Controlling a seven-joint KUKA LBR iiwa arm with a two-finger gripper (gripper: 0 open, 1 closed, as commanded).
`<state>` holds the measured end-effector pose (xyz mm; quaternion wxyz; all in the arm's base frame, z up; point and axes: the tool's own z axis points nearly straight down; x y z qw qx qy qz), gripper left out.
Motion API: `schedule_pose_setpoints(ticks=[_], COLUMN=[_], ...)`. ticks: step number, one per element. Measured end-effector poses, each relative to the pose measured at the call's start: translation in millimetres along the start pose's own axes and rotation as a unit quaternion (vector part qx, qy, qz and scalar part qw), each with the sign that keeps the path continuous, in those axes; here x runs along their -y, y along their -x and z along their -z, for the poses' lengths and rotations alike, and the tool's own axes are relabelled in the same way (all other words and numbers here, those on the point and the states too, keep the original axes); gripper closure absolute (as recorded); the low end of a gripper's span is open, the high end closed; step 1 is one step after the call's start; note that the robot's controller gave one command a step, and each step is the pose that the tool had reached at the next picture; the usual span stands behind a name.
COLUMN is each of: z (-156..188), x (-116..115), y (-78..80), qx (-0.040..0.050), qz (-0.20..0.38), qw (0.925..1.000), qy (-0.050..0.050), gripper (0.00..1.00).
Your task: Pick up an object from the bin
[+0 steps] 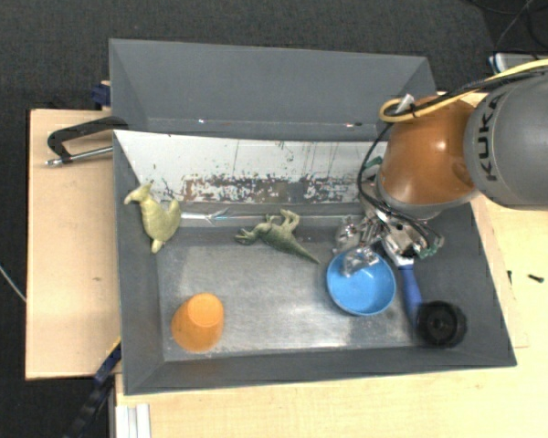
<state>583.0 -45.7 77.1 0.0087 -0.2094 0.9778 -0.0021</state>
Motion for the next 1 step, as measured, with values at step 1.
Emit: schedule_pose_setpoints(ticks=[1], z=[138.8], x=[-23.4], y=[14.0], qx=[-0.0005], qz=[-0.036], qw=[0.9993], qy=[0.001], gripper=[1.00])
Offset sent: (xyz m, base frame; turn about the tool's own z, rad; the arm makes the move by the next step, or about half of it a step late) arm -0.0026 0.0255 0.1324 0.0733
